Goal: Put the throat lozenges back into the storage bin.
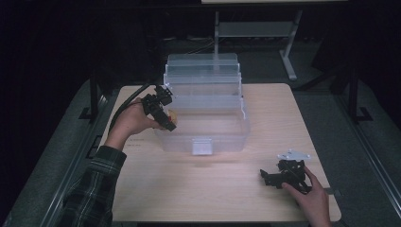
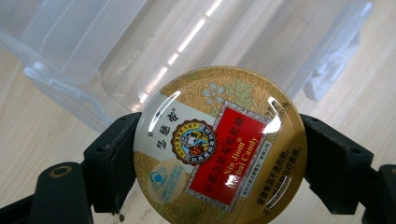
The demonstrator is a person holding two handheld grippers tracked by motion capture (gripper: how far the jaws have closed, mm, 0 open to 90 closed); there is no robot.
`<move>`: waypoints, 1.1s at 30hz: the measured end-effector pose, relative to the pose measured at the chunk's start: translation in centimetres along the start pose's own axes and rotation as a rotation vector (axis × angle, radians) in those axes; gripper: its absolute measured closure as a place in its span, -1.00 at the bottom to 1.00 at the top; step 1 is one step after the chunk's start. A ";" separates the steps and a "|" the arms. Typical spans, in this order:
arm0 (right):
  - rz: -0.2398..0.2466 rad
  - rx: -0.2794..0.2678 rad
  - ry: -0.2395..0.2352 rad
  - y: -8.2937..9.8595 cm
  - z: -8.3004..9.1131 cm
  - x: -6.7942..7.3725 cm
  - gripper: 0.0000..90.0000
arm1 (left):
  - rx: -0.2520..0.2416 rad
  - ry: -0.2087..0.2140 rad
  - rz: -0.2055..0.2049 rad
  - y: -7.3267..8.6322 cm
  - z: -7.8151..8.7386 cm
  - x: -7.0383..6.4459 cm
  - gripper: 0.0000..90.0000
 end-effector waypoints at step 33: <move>0.000 -0.001 0.000 0.0 0.0 0.0 -1.00 | 0.037 0.019 0.015 -0.2 -3.0 2.0 -0.57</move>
Point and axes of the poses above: each handheld gripper's, and its own axes: z roughly backward along the jaws, y roughly out of its underside, x roughly to its left, the point moved 9 cm from there along -z, roughly forward along the jaws, and after that the axes turned 9 degrees about y, right-handed, at the moved point
